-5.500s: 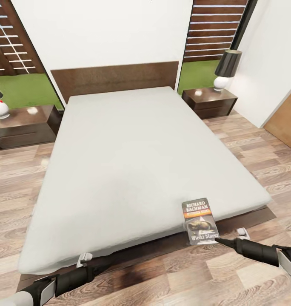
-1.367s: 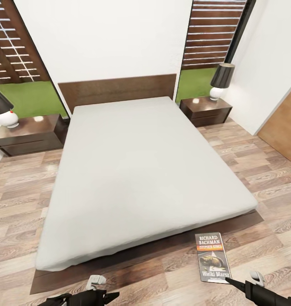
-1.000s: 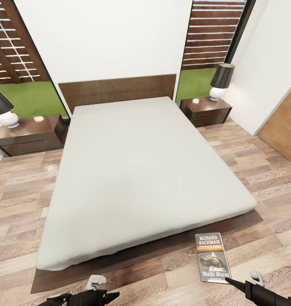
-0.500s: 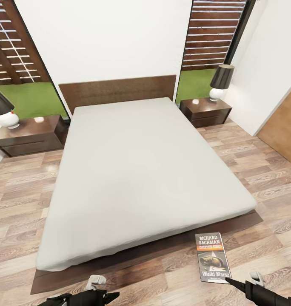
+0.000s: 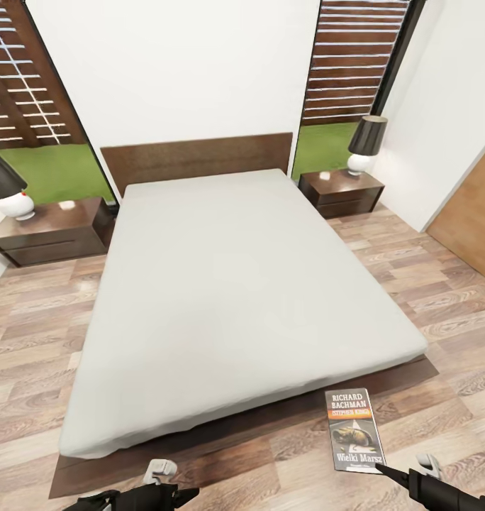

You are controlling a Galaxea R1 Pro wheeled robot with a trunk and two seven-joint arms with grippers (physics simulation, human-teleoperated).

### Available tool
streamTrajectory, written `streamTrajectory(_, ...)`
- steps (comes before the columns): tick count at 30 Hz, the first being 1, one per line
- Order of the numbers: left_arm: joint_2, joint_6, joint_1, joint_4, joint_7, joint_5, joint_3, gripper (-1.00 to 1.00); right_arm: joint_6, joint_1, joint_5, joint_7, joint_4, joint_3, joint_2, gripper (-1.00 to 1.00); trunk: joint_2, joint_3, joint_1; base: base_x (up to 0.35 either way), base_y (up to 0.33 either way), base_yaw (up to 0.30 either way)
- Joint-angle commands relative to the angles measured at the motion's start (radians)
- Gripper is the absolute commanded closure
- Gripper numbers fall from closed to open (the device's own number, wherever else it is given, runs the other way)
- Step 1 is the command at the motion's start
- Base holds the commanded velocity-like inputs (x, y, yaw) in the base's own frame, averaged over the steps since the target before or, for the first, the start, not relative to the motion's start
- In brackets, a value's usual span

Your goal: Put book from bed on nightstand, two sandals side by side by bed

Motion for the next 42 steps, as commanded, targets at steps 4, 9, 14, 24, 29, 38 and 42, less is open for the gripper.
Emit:
streamTrajectory(4,0.000,-0.001,-0.001,0.001,-0.003,0.007,-0.005,-1.00,0.010,-0.001,-0.011,0.003,0.000,0.008,0.000,1.00,-0.002,0.005,0.001,0.000,0.000,0.000)
streamTrajectory(9,0.000,-0.001,-0.001,0.001,-0.003,0.007,-0.005,-1.00,0.010,-0.001,-0.011,0.003,0.000,0.008,0.000,1.00,-0.002,0.013,0.001,0.000,0.000,0.000)
streamTrajectory(14,0.000,-0.001,-0.001,0.001,-0.003,0.007,-0.005,-1.00,0.010,-0.001,-0.011,0.003,0.000,0.008,0.000,1.00,-0.002,0.021,0.001,0.000,0.000,0.000)
streamTrajectory(24,0.000,-0.001,-0.001,0.001,-0.003,0.007,-0.005,-1.00,0.010,-0.001,-0.010,0.000,0.000,0.008,0.000,1.00,-0.002,0.036,0.001,0.000,0.000,0.051)
streamTrajectory(29,0.000,-0.001,-0.001,0.001,-0.003,0.007,-0.005,-1.00,0.004,-0.001,-0.010,-0.001,0.000,0.008,-0.001,1.00,-0.002,0.039,0.001,0.000,0.000,0.243)
streamTrajectory(38,0.000,-0.001,-0.001,0.001,-0.003,0.007,-0.005,-1.00,-0.001,-0.001,-0.010,-0.003,0.000,0.008,-0.001,1.00,-0.002,0.040,0.001,0.000,0.000,0.286)
streamTrajectory(42,0.000,-0.001,-0.001,0.001,-0.003,0.007,-0.005,-1.00,0.000,-0.001,-0.010,-0.003,0.000,0.008,0.000,1.00,-0.002,0.040,0.001,0.000,0.000,0.292)
